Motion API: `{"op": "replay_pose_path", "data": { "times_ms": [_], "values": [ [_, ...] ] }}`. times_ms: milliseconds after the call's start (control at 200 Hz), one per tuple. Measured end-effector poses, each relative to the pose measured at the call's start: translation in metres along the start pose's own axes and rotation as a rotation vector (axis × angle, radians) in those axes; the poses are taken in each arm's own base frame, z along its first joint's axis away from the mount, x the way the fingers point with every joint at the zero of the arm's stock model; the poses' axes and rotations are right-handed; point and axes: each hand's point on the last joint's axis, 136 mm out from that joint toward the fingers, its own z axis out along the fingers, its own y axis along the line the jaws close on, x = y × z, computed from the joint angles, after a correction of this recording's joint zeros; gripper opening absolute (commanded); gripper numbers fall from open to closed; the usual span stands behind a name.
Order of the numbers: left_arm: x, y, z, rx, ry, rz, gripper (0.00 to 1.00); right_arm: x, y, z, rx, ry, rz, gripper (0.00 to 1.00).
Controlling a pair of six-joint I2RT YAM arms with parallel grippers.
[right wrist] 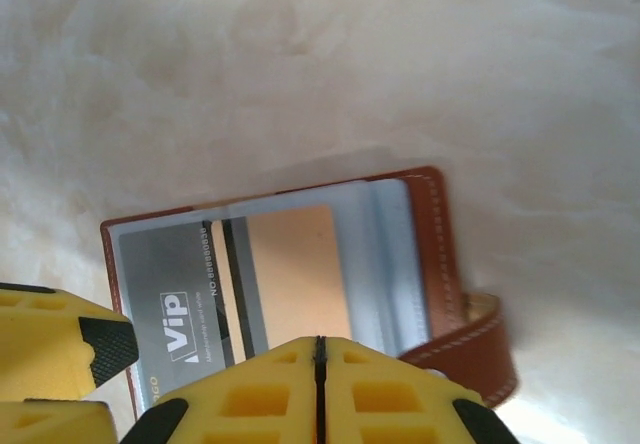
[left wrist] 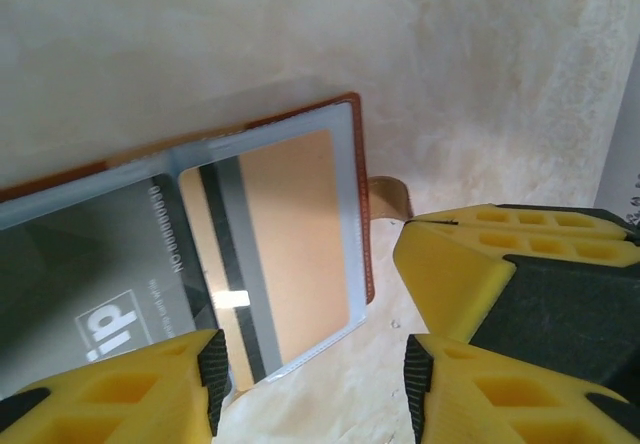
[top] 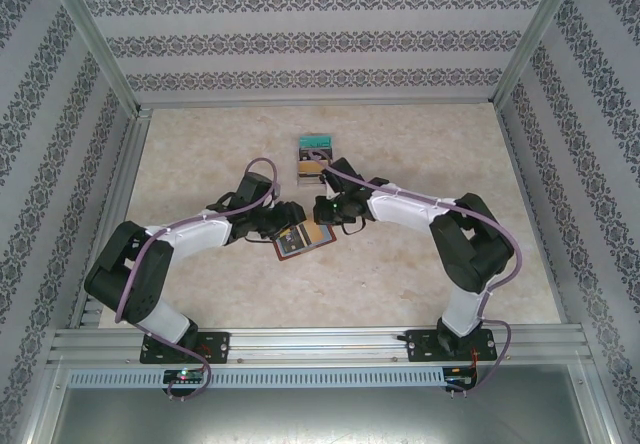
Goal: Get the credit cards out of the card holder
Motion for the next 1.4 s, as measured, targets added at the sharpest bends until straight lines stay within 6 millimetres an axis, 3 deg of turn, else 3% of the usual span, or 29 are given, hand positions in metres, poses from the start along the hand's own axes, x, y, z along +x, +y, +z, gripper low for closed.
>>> {"op": "replay_pose_path", "data": {
  "times_ms": [395, 625, 829, 1399],
  "values": [
    [0.006, 0.014, 0.012, -0.021, 0.034, -0.071, 0.46, 0.024, -0.016, 0.021, 0.043, 0.103, -0.018, 0.09],
    [0.008, 0.015, 0.017, -0.014, 0.049, -0.084, 0.42, 0.024, -0.015, 0.021, 0.041, 0.104, -0.026, 0.09],
    [0.008, 0.020, 0.023, -0.025, 0.056, -0.100, 0.28, 0.024, -0.015, 0.021, 0.041, 0.104, -0.026, 0.09],
    [0.010, 0.023, 0.033, -0.009, 0.077, -0.106, 0.21, 0.024, -0.015, 0.022, 0.040, 0.106, -0.025, 0.09]
  ]
}}
